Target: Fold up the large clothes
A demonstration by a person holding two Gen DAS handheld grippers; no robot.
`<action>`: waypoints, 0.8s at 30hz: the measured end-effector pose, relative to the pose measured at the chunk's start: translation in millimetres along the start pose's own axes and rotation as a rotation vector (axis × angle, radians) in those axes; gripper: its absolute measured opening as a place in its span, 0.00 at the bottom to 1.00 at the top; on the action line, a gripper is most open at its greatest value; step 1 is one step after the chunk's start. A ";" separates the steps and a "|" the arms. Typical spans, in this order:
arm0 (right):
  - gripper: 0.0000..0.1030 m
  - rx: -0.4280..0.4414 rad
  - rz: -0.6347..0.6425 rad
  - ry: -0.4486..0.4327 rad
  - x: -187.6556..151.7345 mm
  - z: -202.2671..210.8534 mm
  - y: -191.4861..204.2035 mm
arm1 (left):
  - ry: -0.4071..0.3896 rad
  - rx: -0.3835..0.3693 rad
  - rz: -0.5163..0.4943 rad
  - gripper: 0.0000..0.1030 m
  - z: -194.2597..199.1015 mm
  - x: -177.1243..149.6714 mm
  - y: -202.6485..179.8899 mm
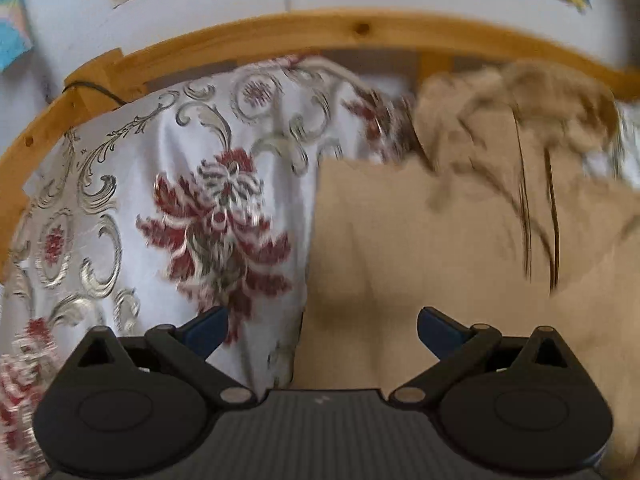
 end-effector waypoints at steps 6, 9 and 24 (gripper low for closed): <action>0.99 0.001 -0.122 -0.024 3.3 -13.1 -8.4 | -0.151 -0.096 0.015 0.99 -31.6 36.0 -8.4; 0.99 -0.021 -0.124 0.001 6.8 -20.2 -16.1 | -0.143 -0.166 0.030 0.99 -55.6 48.6 -33.0; 0.99 0.097 -0.334 0.028 168.7 -205.1 -93.3 | -0.116 -0.483 0.374 0.99 -139.3 130.4 -83.4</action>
Point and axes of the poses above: each gripper's, at about its wrist camera, not at the fingertips, and z roughly against the way its jaws point, y to its left, x to its top, the point moved 7 cm from there along -z, roughly the way its jaws point, and after that the axes turned 14 degrees about z, right-handed, at the moved point
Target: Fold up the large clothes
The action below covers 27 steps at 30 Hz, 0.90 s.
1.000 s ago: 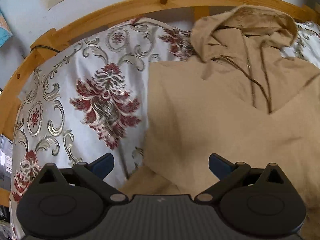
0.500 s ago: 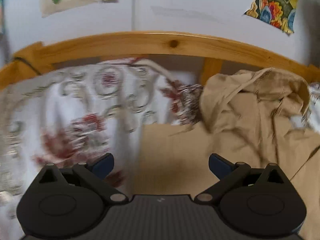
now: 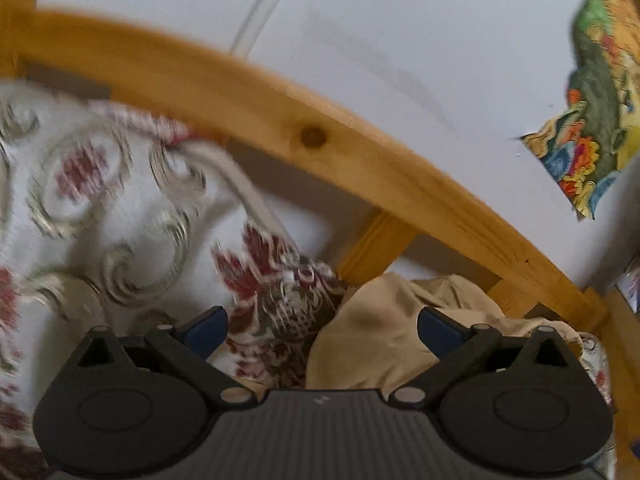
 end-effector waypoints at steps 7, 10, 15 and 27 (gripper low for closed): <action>0.93 0.003 -0.351 0.088 41.2 -132.0 -43.6 | 0.091 0.036 -0.060 0.99 -24.7 -16.7 23.2; 0.91 -0.005 -0.443 0.129 31.0 -159.0 -45.4 | 0.111 0.114 -0.075 0.94 -34.0 -20.3 37.6; 0.50 0.059 -0.409 0.180 9.7 -164.5 -23.4 | 0.104 0.126 -0.114 0.92 -32.3 -24.1 42.8; 0.10 0.184 0.328 0.016 -36.8 -8.0 51.9 | 0.028 -0.034 -0.139 0.95 62.5 -25.9 53.8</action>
Point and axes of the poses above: each gripper's, at about its wrist camera, not at the fingertips, and z roughly against the way its jaws point, y to its left, x to its top, the point moved 7 cm from there along -z, roughly the way its jaws point, and after that the axes turned 14 degrees about z, right-handed, at the moved point
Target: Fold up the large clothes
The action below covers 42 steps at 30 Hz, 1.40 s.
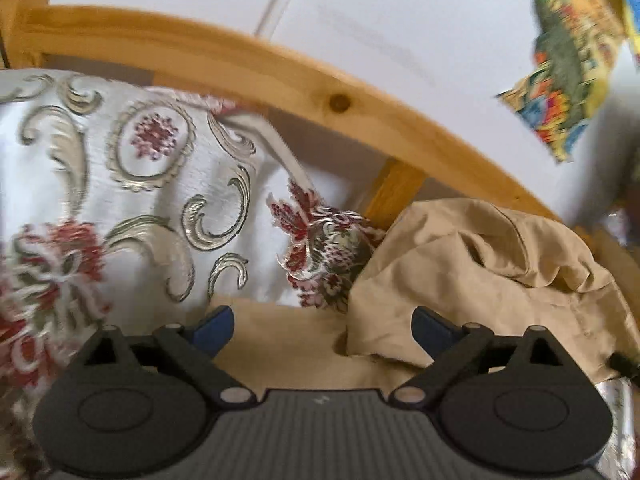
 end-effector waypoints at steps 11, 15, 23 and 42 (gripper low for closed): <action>0.15 0.010 0.177 0.020 -55.9 39.8 47.5 | 0.241 -0.303 0.087 0.96 37.5 -38.6 -64.6; 0.18 0.017 0.077 0.055 -79.6 50.4 50.4 | 0.308 -0.435 0.142 0.99 24.3 -58.5 -98.1; 0.23 0.016 0.031 0.114 -96.7 77.2 57.6 | 0.362 -0.374 0.252 0.99 12.8 -64.3 -116.0; 0.24 0.422 -0.133 0.227 -86.9 -5.3 121.1 | 0.377 -0.401 0.235 0.04 30.3 -32.5 -110.1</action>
Point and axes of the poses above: each gripper's, at about its wrist camera, not at the fingertips, and z roughly against the way its jaws point, y to its left, x to its top, the point moved 7 cm from there along -z, roughly the way its jaws point, and after that the axes turned 14 degrees about z, right-handed, at the moved point
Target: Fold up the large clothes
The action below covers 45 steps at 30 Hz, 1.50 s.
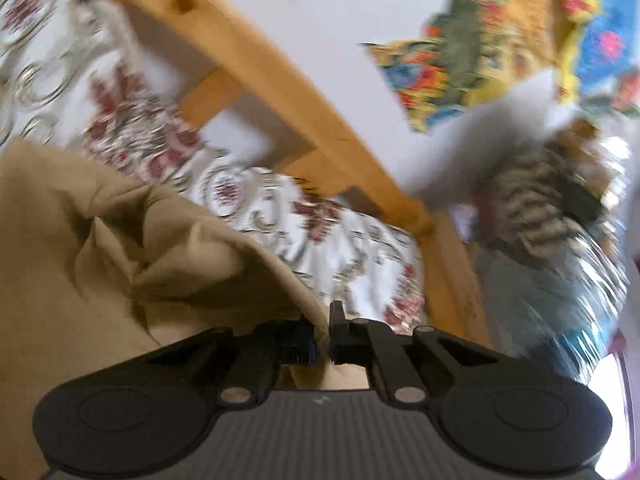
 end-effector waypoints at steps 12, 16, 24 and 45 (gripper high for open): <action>0.12 -0.214 0.347 -0.103 61.9 -21.8 -61.0 | 0.128 -0.087 -0.211 0.04 30.9 -56.2 37.9; 0.18 -0.192 0.354 -0.010 23.1 9.2 -71.1 | 0.173 -0.005 -0.242 0.05 25.4 -81.1 63.7; 0.27 -0.289 -0.221 -0.064 -41.5 89.2 -137.8 | 0.192 0.133 -0.187 0.53 40.0 -83.9 109.9; 0.80 -0.186 -0.545 -0.264 -60.1 109.3 -124.9 | -0.060 0.240 -0.017 0.41 38.9 -11.8 135.9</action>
Point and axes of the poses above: each gripper's, at about its wrist camera, not at the fingertips, and z roughly against the way its jaws point, y to its left, x to its top, the point moved 7 cm from there along -z, roughly the way its jaws point, and after that the axes turned 14 degrees about z, right-handed, at the moved point
